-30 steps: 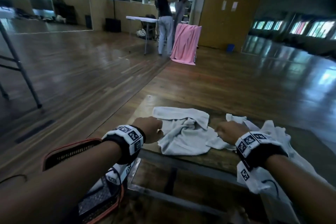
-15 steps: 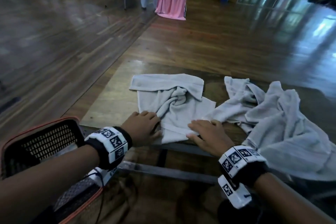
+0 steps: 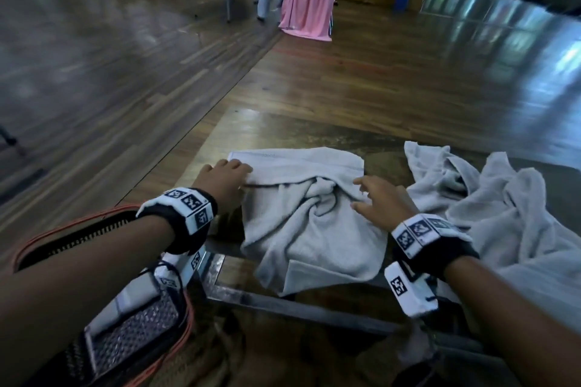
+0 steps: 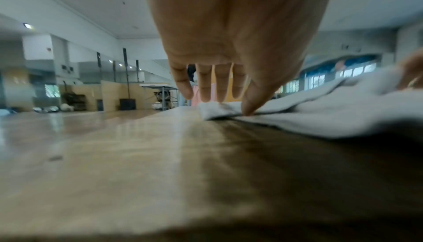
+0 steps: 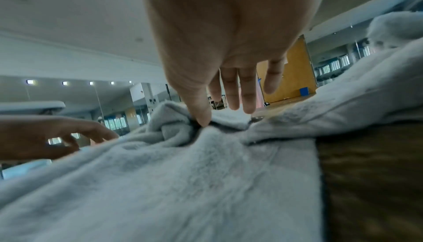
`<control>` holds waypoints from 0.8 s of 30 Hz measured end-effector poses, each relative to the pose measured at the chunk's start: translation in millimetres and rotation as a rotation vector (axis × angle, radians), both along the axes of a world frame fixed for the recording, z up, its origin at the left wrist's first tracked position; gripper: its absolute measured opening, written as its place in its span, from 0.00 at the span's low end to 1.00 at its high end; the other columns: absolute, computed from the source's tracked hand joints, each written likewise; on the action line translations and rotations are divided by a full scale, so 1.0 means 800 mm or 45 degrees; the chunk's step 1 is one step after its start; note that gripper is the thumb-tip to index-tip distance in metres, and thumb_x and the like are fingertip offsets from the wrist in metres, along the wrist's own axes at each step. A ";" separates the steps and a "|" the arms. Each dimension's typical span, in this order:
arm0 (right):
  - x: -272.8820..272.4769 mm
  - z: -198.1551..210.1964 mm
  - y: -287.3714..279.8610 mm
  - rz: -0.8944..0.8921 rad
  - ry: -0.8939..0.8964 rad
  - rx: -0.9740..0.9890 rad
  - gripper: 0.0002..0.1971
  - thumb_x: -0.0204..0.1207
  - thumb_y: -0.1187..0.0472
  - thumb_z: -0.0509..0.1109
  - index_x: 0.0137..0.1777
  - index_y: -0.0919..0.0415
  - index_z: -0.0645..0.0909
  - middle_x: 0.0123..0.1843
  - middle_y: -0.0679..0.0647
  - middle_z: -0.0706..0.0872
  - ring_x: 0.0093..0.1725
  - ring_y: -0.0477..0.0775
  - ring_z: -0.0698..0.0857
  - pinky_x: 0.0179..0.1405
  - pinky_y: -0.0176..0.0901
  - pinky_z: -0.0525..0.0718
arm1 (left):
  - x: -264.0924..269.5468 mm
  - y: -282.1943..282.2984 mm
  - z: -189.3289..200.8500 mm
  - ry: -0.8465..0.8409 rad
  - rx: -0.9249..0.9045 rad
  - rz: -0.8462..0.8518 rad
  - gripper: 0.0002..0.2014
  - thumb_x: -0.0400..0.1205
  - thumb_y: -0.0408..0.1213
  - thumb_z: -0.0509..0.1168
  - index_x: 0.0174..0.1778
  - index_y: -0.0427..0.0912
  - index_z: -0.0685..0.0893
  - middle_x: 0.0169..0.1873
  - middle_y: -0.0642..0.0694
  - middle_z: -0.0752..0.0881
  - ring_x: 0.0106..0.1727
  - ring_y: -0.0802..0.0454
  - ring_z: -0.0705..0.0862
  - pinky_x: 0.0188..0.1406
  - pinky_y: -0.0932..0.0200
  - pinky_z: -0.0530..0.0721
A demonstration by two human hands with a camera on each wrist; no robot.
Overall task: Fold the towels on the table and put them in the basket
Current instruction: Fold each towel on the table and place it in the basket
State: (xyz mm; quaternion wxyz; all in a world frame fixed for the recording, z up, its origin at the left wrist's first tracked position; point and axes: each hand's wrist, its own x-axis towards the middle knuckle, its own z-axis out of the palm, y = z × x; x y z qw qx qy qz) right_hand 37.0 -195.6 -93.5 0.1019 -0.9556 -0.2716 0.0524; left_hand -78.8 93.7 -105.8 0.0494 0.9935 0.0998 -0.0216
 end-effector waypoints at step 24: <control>-0.057 0.319 -0.058 0.000 -0.431 0.571 0.05 0.78 0.60 0.67 0.50 0.58 0.83 0.48 0.56 0.86 0.48 0.57 0.83 0.47 0.46 0.78 | -0.068 0.011 0.303 -0.774 -0.146 -0.119 0.08 0.83 0.34 0.56 0.51 0.38 0.79 0.47 0.36 0.84 0.48 0.38 0.81 0.46 0.53 0.77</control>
